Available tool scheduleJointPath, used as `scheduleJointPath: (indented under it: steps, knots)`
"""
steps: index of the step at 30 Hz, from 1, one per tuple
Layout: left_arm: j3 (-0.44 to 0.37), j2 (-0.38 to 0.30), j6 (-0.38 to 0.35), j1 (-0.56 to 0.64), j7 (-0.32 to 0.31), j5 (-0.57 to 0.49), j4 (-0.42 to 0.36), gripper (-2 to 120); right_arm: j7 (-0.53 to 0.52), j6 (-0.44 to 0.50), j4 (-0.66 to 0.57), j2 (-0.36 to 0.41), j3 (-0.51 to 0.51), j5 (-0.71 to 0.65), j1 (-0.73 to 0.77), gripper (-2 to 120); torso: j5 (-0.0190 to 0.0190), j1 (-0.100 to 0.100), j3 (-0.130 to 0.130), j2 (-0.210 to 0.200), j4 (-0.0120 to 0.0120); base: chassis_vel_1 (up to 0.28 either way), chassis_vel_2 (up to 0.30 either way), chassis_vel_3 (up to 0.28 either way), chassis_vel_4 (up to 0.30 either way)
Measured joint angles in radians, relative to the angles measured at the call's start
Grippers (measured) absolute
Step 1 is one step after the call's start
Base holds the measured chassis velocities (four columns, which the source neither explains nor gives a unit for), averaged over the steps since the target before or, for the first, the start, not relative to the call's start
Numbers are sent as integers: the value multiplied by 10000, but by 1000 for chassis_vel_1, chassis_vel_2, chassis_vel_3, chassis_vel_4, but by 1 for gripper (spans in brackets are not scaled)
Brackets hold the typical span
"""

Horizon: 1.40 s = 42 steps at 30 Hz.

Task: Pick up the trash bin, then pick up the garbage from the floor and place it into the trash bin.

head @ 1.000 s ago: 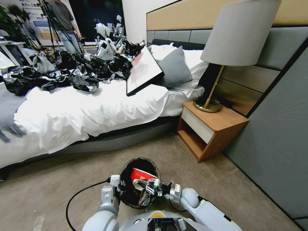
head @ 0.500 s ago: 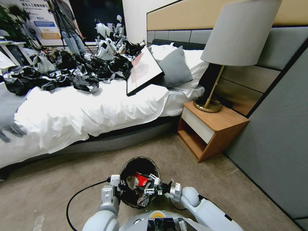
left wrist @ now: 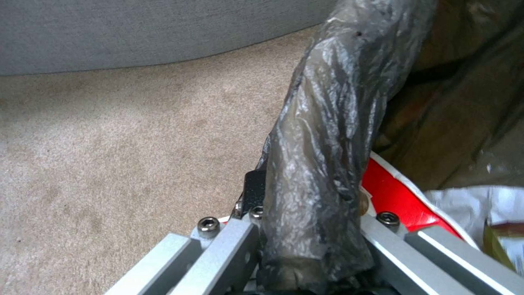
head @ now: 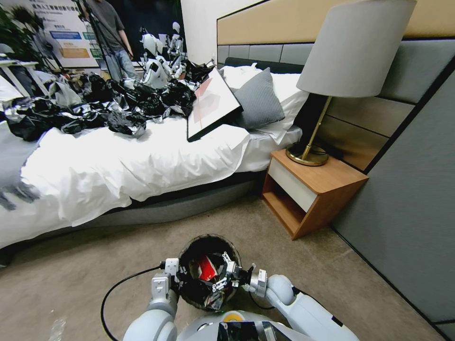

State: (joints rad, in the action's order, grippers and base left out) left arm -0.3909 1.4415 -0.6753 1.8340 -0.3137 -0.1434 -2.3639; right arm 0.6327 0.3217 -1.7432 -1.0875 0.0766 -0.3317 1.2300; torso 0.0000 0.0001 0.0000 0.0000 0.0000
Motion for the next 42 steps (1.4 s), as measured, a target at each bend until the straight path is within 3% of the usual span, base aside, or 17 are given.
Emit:
scheduleJointPath:
  steps: [8, 10, 11, 15, 23, 29, 31, 35, 42]
  knots:
    - [-59, -20, 0, -84, -10, -67, 112, 0, -848, 15, -1491, -180, -989, -105, 419, 100, -1, -1, 0, 0, 0, 0, 0, 0, 0]
    - [-65, -27, -1, -95, -14, -67, 120, 0, -1503, -21, -1965, -236, -1258, -53, 551, 100, 0, -1, 0, 0, 1, 0, 0, 0, 0]
    - [-72, -38, 0, -87, -18, -66, 120, 0, -2500, -149, -2609, -298, -1515, 100, 742, 100, -1, -1, 0, 0, -1, 0, 0, 0, 0]
    - [-88, -66, 6, -69, -24, -62, 122, 0, -3610, -198, -3417, -418, -1820, 148, 982, 100, -2, -1, 0, 0, -1, 0, 0, 0, 0]
    - [-81, -62, 69, -37, -27, -5, 147, 0, -4222, -81, -4394, -514, -2560, 329, 1492, 100, -1, -1, 0, 0, 0, 0, 0, 0, 0]
    - [-98, -79, 130, -6, -25, 53, 148, 0, -4466, -15, -4571, -698, -2945, 701, 1778, 100, -1, -1, 0, 1, -1, 0, 0, 0, 0]
    - [-155, -84, 203, -1, -25, 101, 127, 0, -5372, -115, -4597, -1133, -3444, 1394, 2267, 100, -2, -1, 0, 0, 0, 0, 0, 0, 0]
    - [-171, -87, 246, -20, -25, 122, 98, 0, -6015, 69, -4230, -1628, -3805, 1822, 2805, 100, -2, -1, -1, 0, 0, 0, 0, 0, 0]
    - [-172, -80, 355, -35, -48, 180, 60, 0, -6199, 622, -3568, -2089, -4094, 2098, 3312, 100, -1, -2, 0, 0, 0, 0, 0, 0, 0]
